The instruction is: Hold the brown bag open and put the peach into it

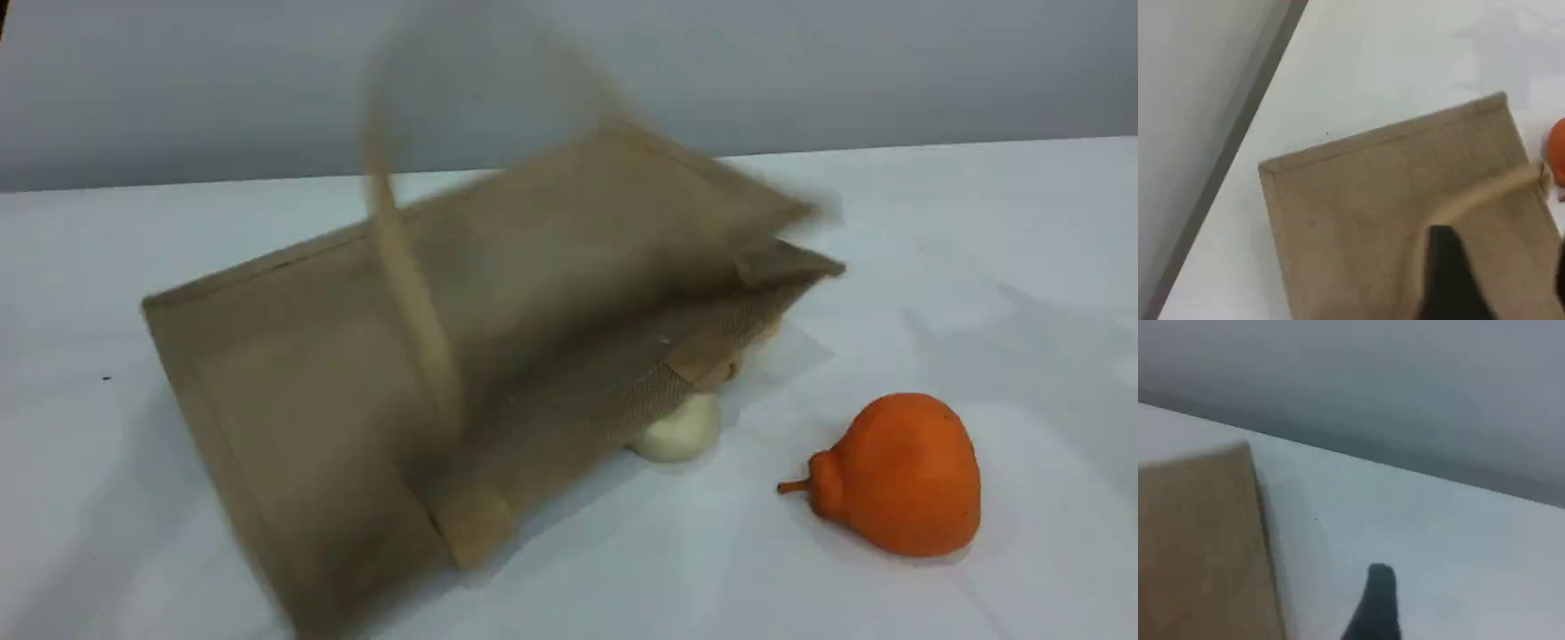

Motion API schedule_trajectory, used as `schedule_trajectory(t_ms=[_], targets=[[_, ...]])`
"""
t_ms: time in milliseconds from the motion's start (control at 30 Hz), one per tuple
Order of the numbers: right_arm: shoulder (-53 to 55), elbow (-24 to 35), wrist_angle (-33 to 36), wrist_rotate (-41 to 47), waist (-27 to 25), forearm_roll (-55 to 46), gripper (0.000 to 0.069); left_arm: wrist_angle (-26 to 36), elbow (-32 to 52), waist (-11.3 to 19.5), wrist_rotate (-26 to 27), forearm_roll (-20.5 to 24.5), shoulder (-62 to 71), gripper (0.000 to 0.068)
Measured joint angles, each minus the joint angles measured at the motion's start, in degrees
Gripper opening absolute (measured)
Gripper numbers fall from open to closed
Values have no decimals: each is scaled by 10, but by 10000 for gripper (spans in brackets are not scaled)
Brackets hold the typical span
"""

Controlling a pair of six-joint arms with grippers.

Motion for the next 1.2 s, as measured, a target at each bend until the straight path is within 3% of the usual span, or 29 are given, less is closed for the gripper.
schedule_trajectory(t_ms=[100, 200, 333, 600, 800, 933, 1200], targets=[[-10, 0, 18, 0, 0, 0, 594, 0, 0, 0, -7, 2, 0, 512], [-37, -3, 33, 1, 0, -1, 592, 0, -1, 0, -52, 10, -4, 573], [-92, -27, 88, 2, 0, -5, 592, 1, -1, 0, -125, 41, -31, 586], [-241, -54, 262, 100, 0, -21, 592, 3, -1, 0, -296, 200, -127, 587], [-368, -54, 388, 148, 1, -45, 592, 3, 10, 0, -439, 273, -198, 587], [-459, -54, 434, 152, 1, -45, 592, 2, 64, 0, -462, 276, -257, 587], [-623, -51, 510, 174, 1, -47, 592, 1, 249, 0, -465, 276, -419, 587]])
